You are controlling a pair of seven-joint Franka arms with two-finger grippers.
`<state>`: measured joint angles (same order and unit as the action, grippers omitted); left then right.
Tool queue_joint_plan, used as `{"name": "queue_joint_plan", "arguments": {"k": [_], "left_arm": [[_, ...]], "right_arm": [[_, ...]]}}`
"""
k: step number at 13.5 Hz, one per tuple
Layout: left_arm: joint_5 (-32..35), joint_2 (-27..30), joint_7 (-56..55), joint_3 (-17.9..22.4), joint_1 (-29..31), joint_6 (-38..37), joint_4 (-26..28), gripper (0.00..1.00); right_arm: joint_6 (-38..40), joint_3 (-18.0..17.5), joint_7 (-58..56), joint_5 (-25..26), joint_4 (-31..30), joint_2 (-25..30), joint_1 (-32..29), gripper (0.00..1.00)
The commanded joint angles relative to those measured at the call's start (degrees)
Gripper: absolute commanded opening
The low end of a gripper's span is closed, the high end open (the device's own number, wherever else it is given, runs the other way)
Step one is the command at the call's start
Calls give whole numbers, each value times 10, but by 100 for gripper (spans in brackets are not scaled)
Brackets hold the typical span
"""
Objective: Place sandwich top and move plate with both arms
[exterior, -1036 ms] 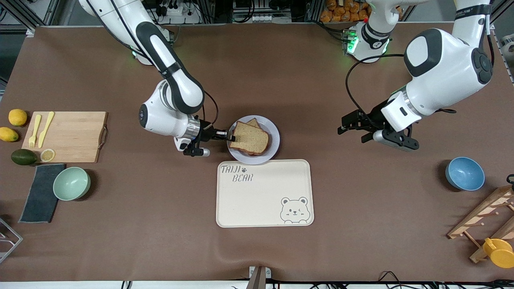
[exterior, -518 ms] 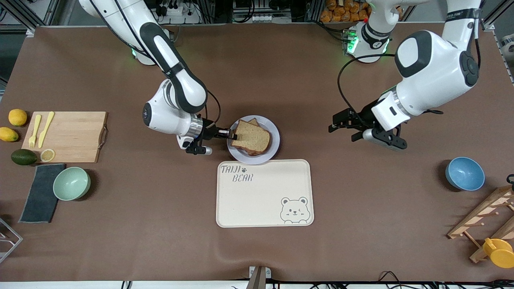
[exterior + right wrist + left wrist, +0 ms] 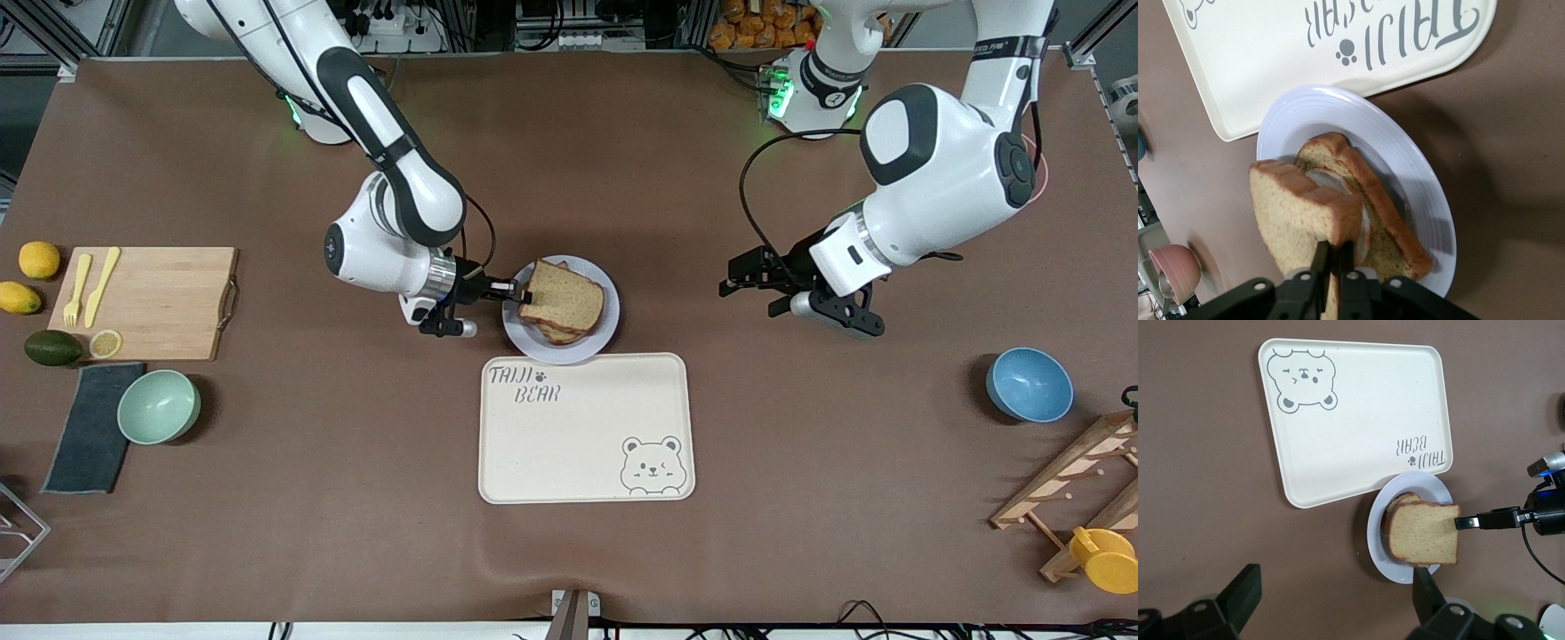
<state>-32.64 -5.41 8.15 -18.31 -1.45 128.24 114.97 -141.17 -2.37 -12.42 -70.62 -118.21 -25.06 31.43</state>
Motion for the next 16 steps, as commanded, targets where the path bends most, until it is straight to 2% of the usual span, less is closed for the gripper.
{"name": "queue_joint_plan", "arguments": {"k": [1,4,5,6,7,8,10,13,16], "left_arm": [[-29,1,14,-19,-4,41,23,100],[-35,0,15,-27,-5,69,45,100],[-41,0,15,-35,-4,84,57,100],[-58,0,25,-39,-4,103,71,100],[-93,0,52,-40,-4,109,79,100],[-137,1,79,-44,-5,113,89,100],[-219,5,129,-53,-5,130,111,100],[-289,-10,181,-61,-6,161,130,100],[-396,-44,278,-63,-5,162,141,100]], "right_arm": [[-6,7,3,-14,-6,5,9,26],[-5,7,3,-14,-5,5,5,37],[-2,8,3,-14,-5,6,1,46],[-1,9,3,-14,-4,10,-2,60],[1,11,2,-14,-3,14,-5,73],[8,11,2,-10,-2,17,-14,80],[21,13,2,-5,3,18,-24,81],[40,14,3,15,17,25,-56,78],[85,14,4,77,45,24,-108,77]]}}
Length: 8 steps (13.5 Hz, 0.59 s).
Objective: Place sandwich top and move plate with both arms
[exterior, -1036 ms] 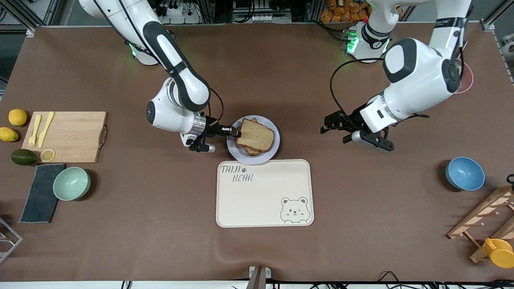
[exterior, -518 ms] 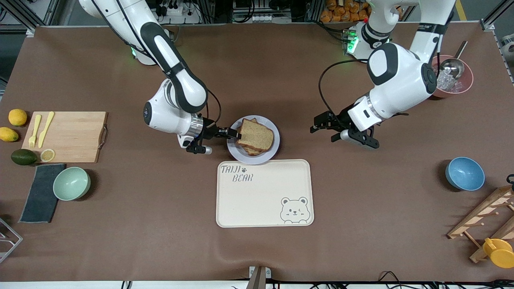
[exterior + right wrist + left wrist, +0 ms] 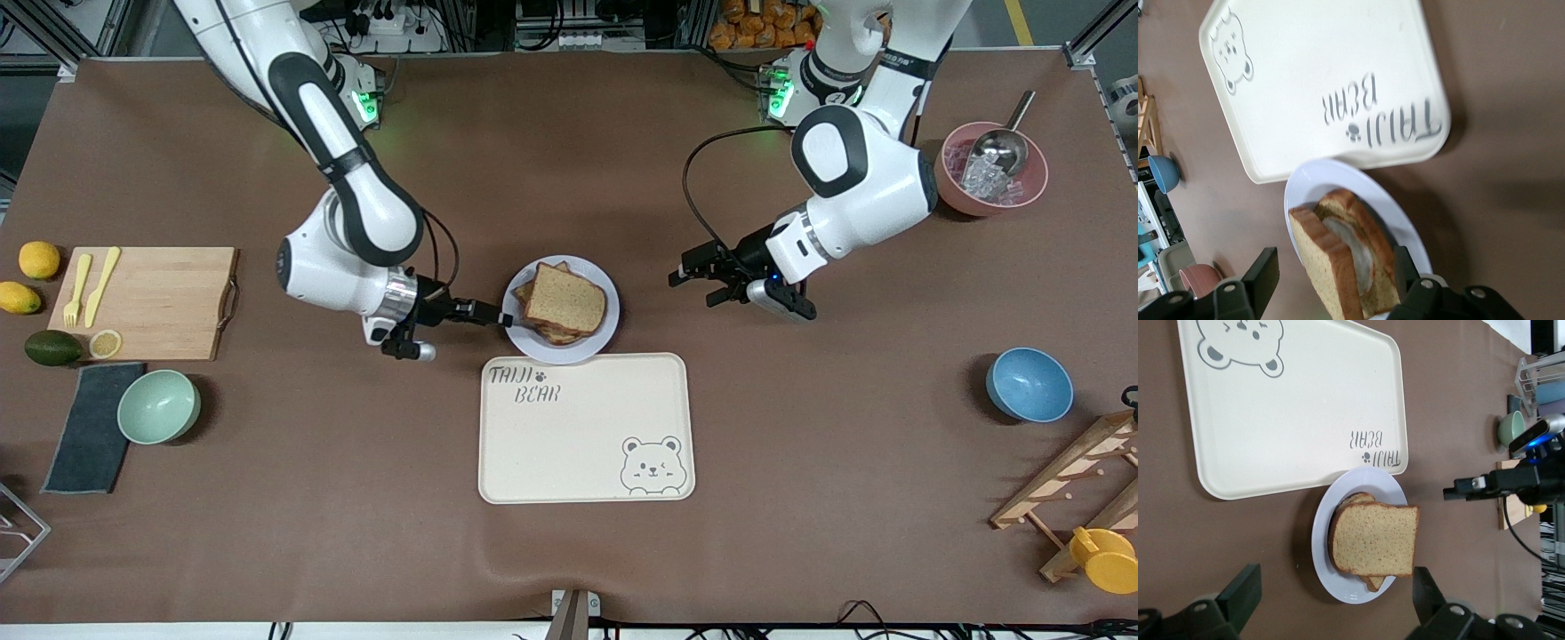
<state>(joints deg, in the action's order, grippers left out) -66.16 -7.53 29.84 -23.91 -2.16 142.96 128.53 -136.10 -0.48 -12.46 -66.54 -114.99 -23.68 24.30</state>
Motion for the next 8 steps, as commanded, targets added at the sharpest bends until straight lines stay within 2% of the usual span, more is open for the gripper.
{"name": "queue_joint_plan", "arguments": {"k": [1,4,6,8], "left_arm": [[-109,-38,109,-7,3,14,8,100],[-249,-89,243,-8,-1,14,7,100],[-280,-104,269,-8,-6,14,5,100],[-282,-117,271,-9,-5,13,3,100]], "right_arm": [[65,-5,5,62,25,9,-63,77],[175,-5,8,157,71,10,-144,77],[248,-5,16,240,119,8,-198,76],[306,-6,19,334,171,7,-238,77]]}}
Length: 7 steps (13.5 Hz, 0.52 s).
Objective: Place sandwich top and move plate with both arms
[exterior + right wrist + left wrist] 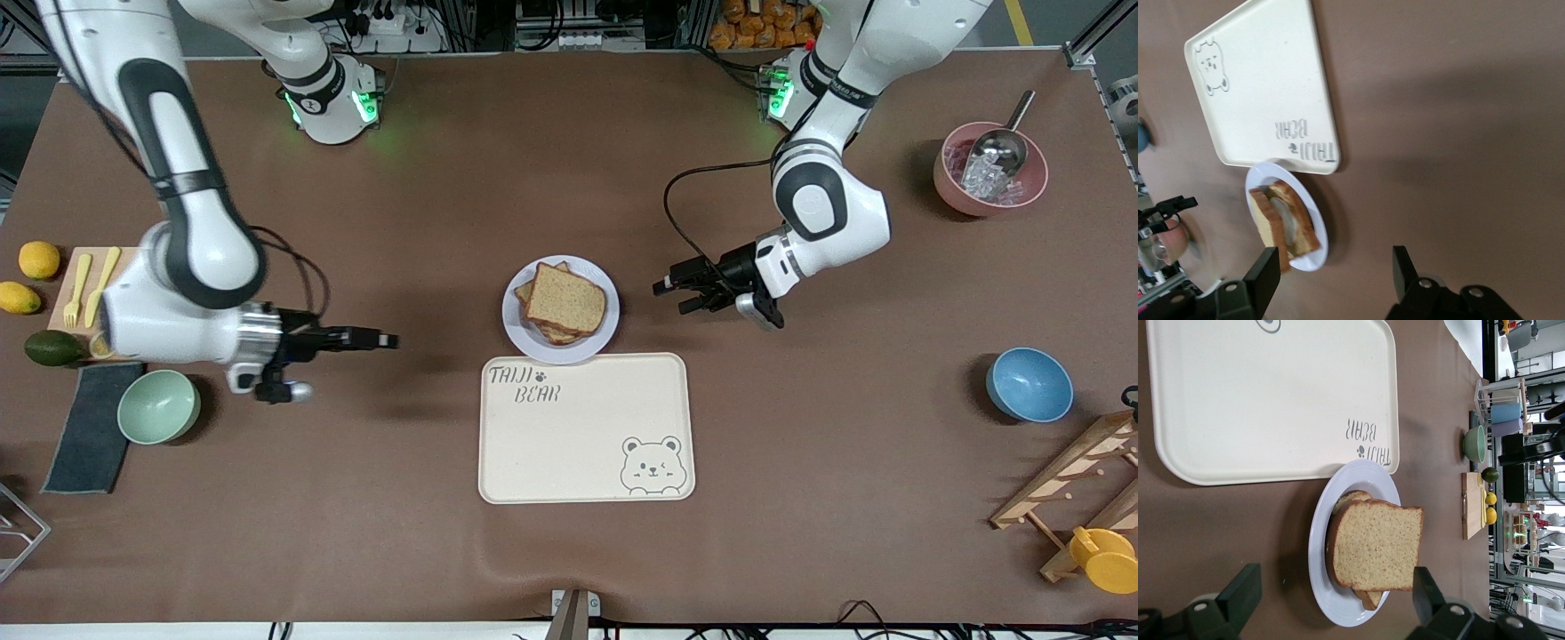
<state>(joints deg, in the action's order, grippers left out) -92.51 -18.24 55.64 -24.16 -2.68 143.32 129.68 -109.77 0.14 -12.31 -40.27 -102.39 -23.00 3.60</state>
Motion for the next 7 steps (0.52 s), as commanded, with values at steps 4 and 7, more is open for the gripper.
{"name": "queue_joint_plan", "arguments": {"k": [4,7], "left_arm": [[-42,-28,22,-18,0,6,-9,100],[-101,-62,95,-19,6,-36,-9,100]], "right_arm": [[118,-12,16,243,141,-1,-68,78],[166,-12,15,295,208,-3,-89,92]]}}
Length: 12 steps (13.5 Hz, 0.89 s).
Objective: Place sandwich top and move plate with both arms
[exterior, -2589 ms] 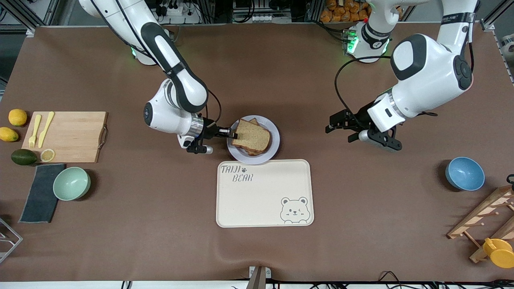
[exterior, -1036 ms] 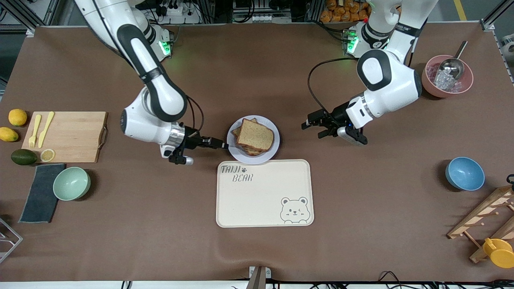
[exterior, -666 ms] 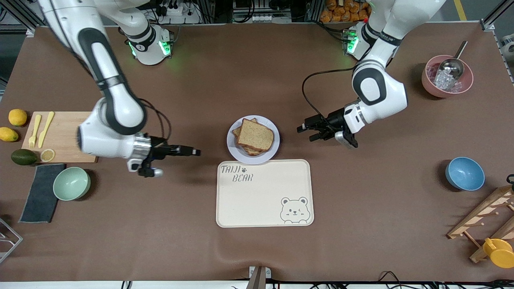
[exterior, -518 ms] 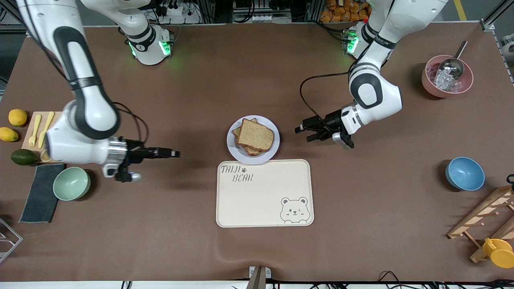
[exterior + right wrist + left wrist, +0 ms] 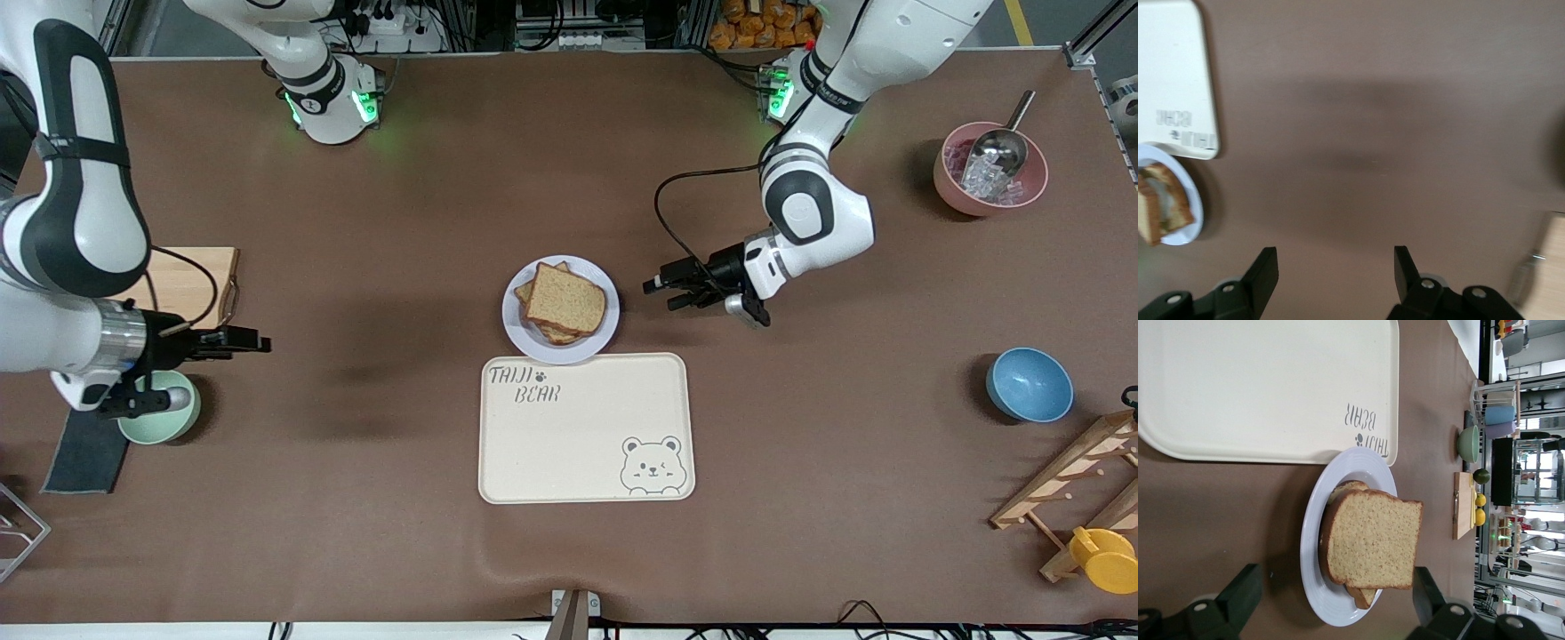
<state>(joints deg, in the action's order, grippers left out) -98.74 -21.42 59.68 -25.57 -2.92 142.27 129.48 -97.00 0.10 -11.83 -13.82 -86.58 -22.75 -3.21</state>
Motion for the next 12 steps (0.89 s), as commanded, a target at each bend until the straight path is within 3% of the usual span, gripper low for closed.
{"name": "queue_joint_plan", "arguments": {"k": [1,7,12], "left_arm": [[-58,-41,91,-5,11,-44,-7,100],[-81,-91,154,-4,41,-128,-11,100],[-80,-109,161,-3,35,-128,-27,100]], "right_arm": [[51,-12,11,38,68,-5,-21,93],[72,-12,15,146,152,1,-7,93],[125,-14,85,156,221,17,-1,93]]}}
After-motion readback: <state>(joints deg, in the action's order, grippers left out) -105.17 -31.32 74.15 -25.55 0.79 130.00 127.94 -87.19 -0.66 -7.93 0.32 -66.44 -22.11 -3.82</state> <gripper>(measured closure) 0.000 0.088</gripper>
